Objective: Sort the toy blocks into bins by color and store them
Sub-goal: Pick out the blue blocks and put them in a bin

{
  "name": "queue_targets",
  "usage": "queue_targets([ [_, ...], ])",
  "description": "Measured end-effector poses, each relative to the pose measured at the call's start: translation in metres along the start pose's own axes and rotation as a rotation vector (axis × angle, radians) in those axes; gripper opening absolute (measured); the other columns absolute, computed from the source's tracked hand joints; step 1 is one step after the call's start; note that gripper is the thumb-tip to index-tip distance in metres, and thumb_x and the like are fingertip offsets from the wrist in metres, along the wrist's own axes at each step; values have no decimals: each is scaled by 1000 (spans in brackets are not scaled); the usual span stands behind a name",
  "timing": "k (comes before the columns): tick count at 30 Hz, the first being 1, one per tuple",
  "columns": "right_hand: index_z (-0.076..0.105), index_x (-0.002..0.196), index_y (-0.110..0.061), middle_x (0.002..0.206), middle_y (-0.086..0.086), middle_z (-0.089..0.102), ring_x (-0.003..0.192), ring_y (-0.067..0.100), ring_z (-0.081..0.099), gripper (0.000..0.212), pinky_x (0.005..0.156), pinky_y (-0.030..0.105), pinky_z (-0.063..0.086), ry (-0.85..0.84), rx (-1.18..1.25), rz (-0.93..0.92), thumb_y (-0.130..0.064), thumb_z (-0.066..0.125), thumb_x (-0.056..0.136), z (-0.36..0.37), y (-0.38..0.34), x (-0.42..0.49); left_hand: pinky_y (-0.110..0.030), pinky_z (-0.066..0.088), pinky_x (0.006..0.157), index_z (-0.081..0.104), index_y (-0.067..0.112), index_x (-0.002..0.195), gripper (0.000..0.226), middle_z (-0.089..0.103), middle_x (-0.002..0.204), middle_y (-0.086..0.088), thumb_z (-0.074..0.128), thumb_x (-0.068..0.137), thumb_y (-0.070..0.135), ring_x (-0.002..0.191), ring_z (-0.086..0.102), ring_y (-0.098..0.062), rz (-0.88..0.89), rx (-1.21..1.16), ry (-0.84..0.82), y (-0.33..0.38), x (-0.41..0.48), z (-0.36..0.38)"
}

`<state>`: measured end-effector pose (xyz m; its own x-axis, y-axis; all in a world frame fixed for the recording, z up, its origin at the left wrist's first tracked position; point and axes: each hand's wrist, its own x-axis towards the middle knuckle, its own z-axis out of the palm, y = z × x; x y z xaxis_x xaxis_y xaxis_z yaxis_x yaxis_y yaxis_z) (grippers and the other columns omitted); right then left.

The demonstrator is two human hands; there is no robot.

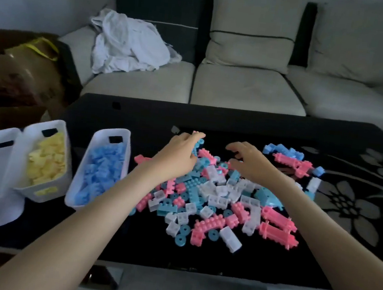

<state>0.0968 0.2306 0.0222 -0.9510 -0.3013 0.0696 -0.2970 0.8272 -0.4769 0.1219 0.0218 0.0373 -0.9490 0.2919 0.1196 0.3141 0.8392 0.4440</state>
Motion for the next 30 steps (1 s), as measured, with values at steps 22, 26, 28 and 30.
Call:
queue_targets([
  [22, 33, 138, -26, 119, 5, 42, 89, 16, 55, 55, 74, 26, 45, -86, 67, 232, -29, 59, 89, -47, 166, 37, -41, 38, 103, 22, 12, 148, 60, 37, 141, -16, 46, 93, 6, 128, 37, -31, 158, 180, -264, 112, 172, 127],
  [26, 37, 128, -26, 112, 3, 44, 87, 15, 54, 55, 68, 25, 47, -157, 110, 218, -25, 67, 81, -51, 165, 36, -39, 45, 92, 43, 10, 131, 38, 44, 126, -15, 48, 94, 9, 112, 47, -28, 181, 170, -196, 107, 169, 131],
  [28, 37, 128, -26, 113, 3, 44, 93, 17, 53, 57, 76, 28, 49, -167, 113, 222, -24, 68, 80, -52, 164, 33, -38, 48, 86, 41, 7, 128, 34, 45, 124, -18, 47, 95, 14, 105, 52, -29, 104, 139, -239, 106, 166, 130],
  [30, 38, 129, -25, 114, 1, 45, 93, 16, 53, 59, 75, 28, 49, -160, 132, 232, -23, 68, 79, -50, 164, 31, -37, 48, 82, 37, 6, 130, 37, 43, 126, -21, 46, 96, 17, 103, 54, -32, 16, 127, -298, 104, 162, 128],
])
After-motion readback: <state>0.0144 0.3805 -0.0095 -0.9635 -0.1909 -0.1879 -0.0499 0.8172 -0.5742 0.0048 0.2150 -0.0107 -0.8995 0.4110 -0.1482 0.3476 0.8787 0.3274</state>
